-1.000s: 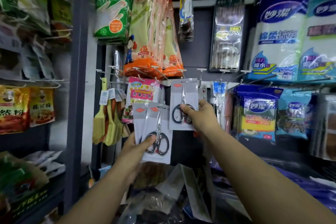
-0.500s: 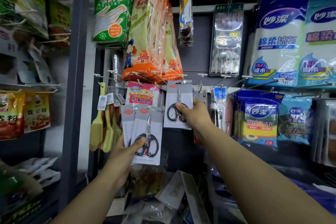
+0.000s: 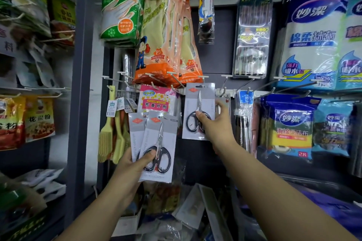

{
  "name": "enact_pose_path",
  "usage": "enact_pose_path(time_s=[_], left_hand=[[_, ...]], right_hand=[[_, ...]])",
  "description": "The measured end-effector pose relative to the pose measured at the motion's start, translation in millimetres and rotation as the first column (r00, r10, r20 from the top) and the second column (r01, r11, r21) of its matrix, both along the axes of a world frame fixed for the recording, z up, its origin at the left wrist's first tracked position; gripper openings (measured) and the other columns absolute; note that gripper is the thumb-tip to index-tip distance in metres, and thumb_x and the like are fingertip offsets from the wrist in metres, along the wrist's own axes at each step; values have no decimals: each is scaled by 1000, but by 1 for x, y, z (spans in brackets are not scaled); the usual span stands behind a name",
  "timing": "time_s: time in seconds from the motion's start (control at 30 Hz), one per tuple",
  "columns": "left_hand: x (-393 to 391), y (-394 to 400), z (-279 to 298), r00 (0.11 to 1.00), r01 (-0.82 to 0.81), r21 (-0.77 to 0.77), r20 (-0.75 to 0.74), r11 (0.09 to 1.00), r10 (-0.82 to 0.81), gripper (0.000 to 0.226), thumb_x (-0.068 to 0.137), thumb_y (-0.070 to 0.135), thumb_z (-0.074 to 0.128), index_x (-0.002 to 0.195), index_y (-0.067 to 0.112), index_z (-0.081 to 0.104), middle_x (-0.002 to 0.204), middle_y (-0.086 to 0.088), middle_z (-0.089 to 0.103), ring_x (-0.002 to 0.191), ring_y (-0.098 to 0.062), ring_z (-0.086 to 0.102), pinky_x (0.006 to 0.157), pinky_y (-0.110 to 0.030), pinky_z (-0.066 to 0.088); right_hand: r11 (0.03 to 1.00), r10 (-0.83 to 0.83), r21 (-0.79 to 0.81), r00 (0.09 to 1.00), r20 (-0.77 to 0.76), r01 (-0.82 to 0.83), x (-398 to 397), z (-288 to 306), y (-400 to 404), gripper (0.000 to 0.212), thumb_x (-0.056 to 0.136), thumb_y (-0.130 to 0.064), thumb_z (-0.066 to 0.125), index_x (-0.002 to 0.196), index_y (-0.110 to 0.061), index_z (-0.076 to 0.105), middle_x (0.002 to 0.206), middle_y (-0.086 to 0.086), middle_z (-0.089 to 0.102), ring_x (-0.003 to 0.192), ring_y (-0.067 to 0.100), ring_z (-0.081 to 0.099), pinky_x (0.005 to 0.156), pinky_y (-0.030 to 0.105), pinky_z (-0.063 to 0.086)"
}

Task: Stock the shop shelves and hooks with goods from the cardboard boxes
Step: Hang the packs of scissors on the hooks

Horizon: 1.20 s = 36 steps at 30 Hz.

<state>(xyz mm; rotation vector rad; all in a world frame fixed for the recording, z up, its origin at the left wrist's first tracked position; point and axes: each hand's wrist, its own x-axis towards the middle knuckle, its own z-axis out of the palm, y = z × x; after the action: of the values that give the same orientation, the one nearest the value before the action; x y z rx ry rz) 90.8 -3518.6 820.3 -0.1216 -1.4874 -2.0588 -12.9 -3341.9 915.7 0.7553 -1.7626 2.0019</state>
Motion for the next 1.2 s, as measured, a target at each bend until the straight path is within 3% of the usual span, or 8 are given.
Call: enact_pose_path(time_s=[0.1,0.23,0.53,0.6,0.83,0.97,1.07,1.2], left_hand=[[-2,1,-2,1000,14,4,-2,1000,-14,37,85,7,64,119,20,61,108,-6,72,98,-28,69,81,-42,53],[-4,4,-1,1000,21,4,-3,1000,-21,37,84,7,65,119,19,61,107,-6,72,96,-27,70,82,-41,53],[-7,5,-2,999,36,17,-3,999,-36,36,82,7,65,115,19,63,105,-7,73,91,-25,71,75,-38,54],[-8,5,-3,999,46,13,-1,999,-46,35,83,6,63,115,19,63,104,-6,73,89,-24,72,67,-34,56],[-15,5,-6,998,55,18,-6,998,-55,34,83,5,63,113,20,63,101,-6,74,86,-24,72,63,-34,57],[-14,9,-8,998,66,19,-5,998,-66,39,78,3,70,113,17,63,101,-7,74,85,-23,72,61,-33,58],[-13,14,-11,998,57,55,8,997,-57,41,77,5,69,116,14,62,100,-7,74,84,-22,72,61,-31,57],[-13,25,-8,998,57,80,10,995,-58,38,84,6,65,120,16,60,105,-8,73,90,-26,71,65,-33,58]], right_hand=[[998,-64,-21,992,-112,62,5,1,0,75,87,-10,68,143,-40,27,118,-12,59,97,7,62,77,17,53],[988,-122,82,990,-73,128,5,4,1,62,90,-17,65,145,-27,38,141,-7,45,114,6,49,70,-8,31],[987,-73,147,997,-2,72,-27,-1,1,56,89,-18,66,140,-28,45,146,0,45,124,17,52,102,26,44],[984,-53,170,998,14,50,-37,-3,0,57,89,-16,66,140,-32,44,145,2,46,118,17,55,100,32,48],[961,-85,270,993,88,58,-60,-6,-1,66,92,-1,56,143,-38,38,152,0,30,89,11,52,64,9,45],[909,-237,350,971,-18,228,-49,-16,1,56,90,-8,62,141,-24,45,148,4,22,115,17,46,92,10,29],[909,-222,334,968,-113,248,-22,-40,0,45,90,-19,63,133,-19,51,132,2,43,115,15,51,101,17,36],[916,118,377,990,71,-136,21,-74,-3,47,89,-29,65,130,-26,43,89,-7,61,82,1,60,70,8,46]])
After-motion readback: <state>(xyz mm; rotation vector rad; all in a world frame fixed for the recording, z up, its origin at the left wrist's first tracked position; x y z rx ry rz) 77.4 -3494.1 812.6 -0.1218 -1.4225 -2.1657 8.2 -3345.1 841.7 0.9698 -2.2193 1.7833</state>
